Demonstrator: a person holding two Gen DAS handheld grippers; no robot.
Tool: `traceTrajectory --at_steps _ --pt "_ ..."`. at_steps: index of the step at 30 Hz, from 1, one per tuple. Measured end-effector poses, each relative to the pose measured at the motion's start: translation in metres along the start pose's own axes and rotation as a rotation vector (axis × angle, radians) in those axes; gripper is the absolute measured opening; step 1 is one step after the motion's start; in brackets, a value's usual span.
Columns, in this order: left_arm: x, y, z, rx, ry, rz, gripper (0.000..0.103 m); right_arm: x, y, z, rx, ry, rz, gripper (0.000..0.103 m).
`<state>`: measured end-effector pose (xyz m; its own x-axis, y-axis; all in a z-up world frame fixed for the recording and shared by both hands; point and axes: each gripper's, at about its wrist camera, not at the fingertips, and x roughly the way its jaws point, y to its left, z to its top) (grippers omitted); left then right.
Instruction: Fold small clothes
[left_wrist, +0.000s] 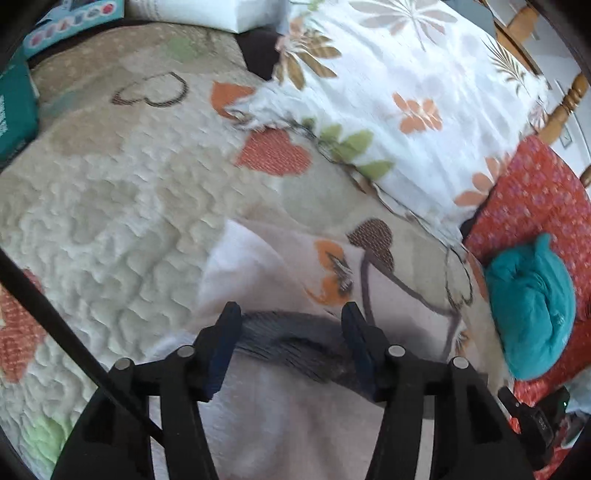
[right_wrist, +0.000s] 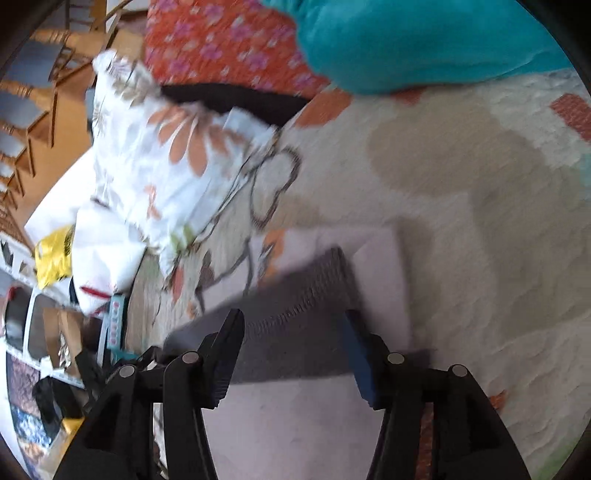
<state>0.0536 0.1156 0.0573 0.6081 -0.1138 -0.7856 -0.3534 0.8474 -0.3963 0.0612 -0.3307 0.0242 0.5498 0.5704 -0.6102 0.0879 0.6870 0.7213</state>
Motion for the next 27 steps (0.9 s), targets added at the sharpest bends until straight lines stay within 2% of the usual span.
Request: traceTrajectory --at_steps 4,9,12,16,20,22,25,27 --pt "-0.003 0.0 -0.001 0.015 0.021 0.001 0.055 -0.01 0.006 0.002 -0.034 -0.029 -0.026 0.059" --pt "-0.021 0.0 -0.009 0.111 -0.014 0.075 0.057 -0.014 0.027 -0.006 -0.157 -0.07 -0.136 0.059" --pt "-0.033 0.008 -0.016 0.161 -0.014 0.113 0.057 -0.018 0.034 -0.016 -0.198 -0.083 -0.158 0.059" --pt "-0.041 0.029 -0.035 0.212 0.053 0.148 0.057 -0.018 0.055 -0.039 -0.311 -0.091 -0.2 0.059" --pt "-0.038 0.054 -0.057 0.245 0.13 0.216 0.057 -0.006 0.09 -0.072 -0.437 -0.053 -0.217 0.059" --pt "-0.032 0.064 -0.063 0.278 0.178 0.267 0.056 0.008 0.116 -0.088 -0.529 -0.023 -0.211 0.052" --pt "-0.035 0.077 -0.063 0.266 0.198 0.256 0.055 0.04 0.161 -0.115 -0.654 0.037 -0.199 0.047" --pt "-0.036 0.08 -0.063 0.26 0.205 0.253 0.055 0.071 0.188 -0.129 -0.708 0.109 -0.172 0.046"
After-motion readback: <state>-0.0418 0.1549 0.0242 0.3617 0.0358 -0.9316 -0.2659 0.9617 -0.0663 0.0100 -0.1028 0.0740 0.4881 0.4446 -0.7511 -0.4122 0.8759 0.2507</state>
